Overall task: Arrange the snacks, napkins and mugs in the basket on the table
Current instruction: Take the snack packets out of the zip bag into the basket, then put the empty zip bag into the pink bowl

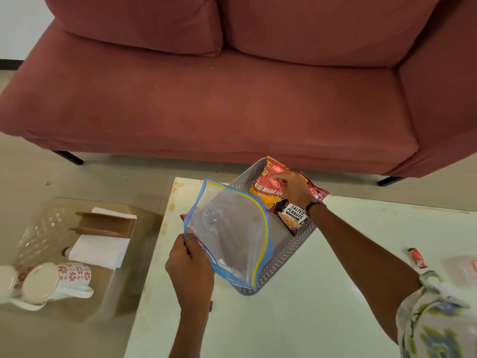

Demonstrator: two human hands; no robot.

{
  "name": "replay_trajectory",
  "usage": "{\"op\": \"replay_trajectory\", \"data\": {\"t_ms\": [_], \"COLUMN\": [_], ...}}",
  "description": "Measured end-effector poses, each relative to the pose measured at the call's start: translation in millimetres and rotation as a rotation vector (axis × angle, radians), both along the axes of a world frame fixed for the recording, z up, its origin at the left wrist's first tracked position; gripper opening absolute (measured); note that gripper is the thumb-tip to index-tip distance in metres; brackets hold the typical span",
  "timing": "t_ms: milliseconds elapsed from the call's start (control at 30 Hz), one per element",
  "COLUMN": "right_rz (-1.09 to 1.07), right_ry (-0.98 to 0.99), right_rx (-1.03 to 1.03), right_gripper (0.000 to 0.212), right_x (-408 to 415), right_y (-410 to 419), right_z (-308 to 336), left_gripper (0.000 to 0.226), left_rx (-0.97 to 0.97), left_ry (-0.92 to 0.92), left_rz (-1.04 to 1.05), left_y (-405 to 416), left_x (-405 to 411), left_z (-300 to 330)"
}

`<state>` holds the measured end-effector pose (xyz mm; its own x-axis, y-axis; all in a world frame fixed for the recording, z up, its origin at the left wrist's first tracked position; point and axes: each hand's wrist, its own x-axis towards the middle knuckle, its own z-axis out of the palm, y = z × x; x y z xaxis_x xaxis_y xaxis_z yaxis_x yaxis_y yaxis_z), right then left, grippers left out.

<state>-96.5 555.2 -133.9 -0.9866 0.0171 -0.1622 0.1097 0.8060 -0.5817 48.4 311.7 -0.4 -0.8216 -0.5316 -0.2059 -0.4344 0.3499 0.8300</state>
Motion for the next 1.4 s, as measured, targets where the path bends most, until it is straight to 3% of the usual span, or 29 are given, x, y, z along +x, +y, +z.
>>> {"op": "replay_trajectory", "data": {"t_ms": [267, 433, 600, 767, 900, 1033, 1133, 1267, 1400], "right_rz": [-0.077, -0.218, -0.287, -0.225, -0.122, -0.149, -0.205, -0.288, -0.352], "right_ry": [0.073, 0.094, 0.159, 0.329, 0.296, 0.384, 0.427, 0.254, 0.155], "right_rx": [-0.089, -0.343, -0.555, -0.316, -0.130, -0.075, -0.202, -0.516, -1.016], "right_gripper": [0.048, 0.032, 0.019, 0.032, 0.046, 0.023, 0.011, 0.013, 0.020], "right_x": [17, 70, 176, 245, 265, 272, 277, 282, 285], "right_y": [1, -17, -57, -75, -78, -74, -64, -33, 6], "right_z": [29, 104, 189, 203, 196, 194, 213, 261, 297], "left_gripper": [0.034, 0.034, 0.036, 0.037, 0.031, 0.031, 0.031, 0.021, 0.065], "left_rx": [0.008, 0.028, 0.059, 0.084, 0.134, 0.357, 0.579, 0.515, 0.389], "left_ry": [-0.014, 0.003, 0.007, 0.058, 0.056, 0.014, 0.059, 0.216, 0.024], "left_rz": [0.021, 0.039, 0.048, 0.062, 0.074, 0.040, -0.034, -0.091, -0.329], "left_y": [4, 14, 30, 44, 48, 53, 52, 24, -6], "left_x": [2, 8, 18, 31, 41, 57, 72, 85, 88], "left_z": [0, 14, 32, 47, 55, 71, 90, 93, 76]}}
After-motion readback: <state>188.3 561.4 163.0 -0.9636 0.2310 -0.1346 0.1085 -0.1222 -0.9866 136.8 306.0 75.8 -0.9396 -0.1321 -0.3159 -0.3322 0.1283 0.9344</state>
